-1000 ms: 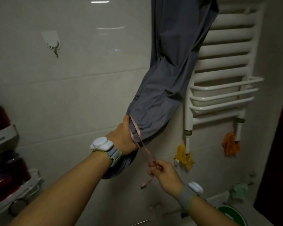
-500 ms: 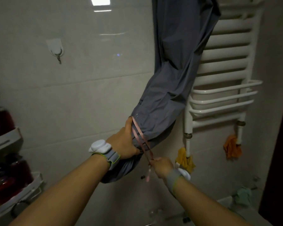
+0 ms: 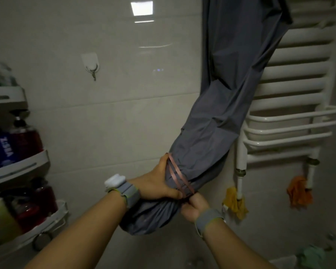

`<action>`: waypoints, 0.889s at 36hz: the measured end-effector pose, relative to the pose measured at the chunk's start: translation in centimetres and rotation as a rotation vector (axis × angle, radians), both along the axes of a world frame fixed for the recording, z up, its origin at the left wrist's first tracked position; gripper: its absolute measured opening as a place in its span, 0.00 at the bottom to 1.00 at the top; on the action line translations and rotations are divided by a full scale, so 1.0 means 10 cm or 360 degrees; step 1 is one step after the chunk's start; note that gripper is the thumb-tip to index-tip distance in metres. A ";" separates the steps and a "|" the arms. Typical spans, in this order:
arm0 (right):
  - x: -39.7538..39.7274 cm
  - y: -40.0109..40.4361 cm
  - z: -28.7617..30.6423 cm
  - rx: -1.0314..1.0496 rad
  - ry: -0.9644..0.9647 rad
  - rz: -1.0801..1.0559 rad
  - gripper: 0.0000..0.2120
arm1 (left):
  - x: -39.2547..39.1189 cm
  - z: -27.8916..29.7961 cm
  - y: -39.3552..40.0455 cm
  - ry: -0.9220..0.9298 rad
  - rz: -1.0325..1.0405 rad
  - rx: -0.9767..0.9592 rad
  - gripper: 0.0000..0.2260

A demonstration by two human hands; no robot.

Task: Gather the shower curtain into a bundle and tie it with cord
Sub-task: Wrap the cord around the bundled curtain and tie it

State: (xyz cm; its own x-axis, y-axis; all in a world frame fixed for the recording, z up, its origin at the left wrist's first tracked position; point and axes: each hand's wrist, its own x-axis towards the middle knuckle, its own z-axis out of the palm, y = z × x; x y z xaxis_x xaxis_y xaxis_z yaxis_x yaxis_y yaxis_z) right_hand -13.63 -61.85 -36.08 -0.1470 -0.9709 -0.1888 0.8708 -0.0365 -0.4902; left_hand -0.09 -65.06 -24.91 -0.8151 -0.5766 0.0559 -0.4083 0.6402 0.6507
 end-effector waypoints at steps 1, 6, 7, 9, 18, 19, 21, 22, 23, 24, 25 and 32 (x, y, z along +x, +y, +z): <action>0.03 -0.04 -0.02 0.0035 -0.0028 0.0021 0.15 | 0.07 0.00 -0.04 0.0041 0.0015 0.0189 0.48; -0.05 -0.10 -0.16 0.0044 -0.0027 -0.0012 0.39 | 0.08 -0.06 -0.08 0.0582 0.0521 0.0952 0.18; -0.04 -0.13 -0.18 0.0049 -0.0041 0.0013 0.38 | 0.08 -0.09 -0.09 0.0669 0.0619 0.0890 0.15; -0.02 -0.15 -0.18 0.0083 -0.0051 0.0078 0.38 | 0.05 -0.21 -0.16 0.0804 0.0775 0.0606 0.12; 0.11 -0.28 -0.19 0.0345 0.0069 0.0022 0.16 | 0.11 -0.38 -0.38 0.0728 0.1320 0.0695 0.21; 0.11 -0.26 -0.19 0.0349 0.0091 0.0033 0.16 | 0.10 -0.34 -0.27 0.0716 0.1273 0.0883 0.15; 0.12 -0.23 -0.23 0.0318 0.0120 0.0067 0.16 | 0.10 -0.32 -0.16 0.0682 0.1188 0.1111 0.08; 0.13 -0.21 -0.23 0.0285 0.0138 0.0105 0.16 | 0.11 -0.33 -0.16 0.0669 0.1148 0.1163 0.08; 0.14 -0.21 -0.26 0.0261 0.0160 0.0110 0.15 | 0.12 -0.35 -0.16 0.0638 0.1119 0.1184 0.07; 0.12 -0.22 -0.28 0.0265 0.0156 0.0106 0.12 | 0.14 -0.37 -0.18 0.0624 0.1095 0.1194 0.06; 0.11 -0.21 -0.29 0.0261 0.0132 0.0111 0.10 | 0.16 -0.39 -0.18 0.0608 0.1088 0.1180 0.05; -0.02 -0.19 -0.19 0.0311 0.0159 0.0127 0.18 | 0.15 -0.46 -0.36 0.0443 0.1131 0.0847 0.07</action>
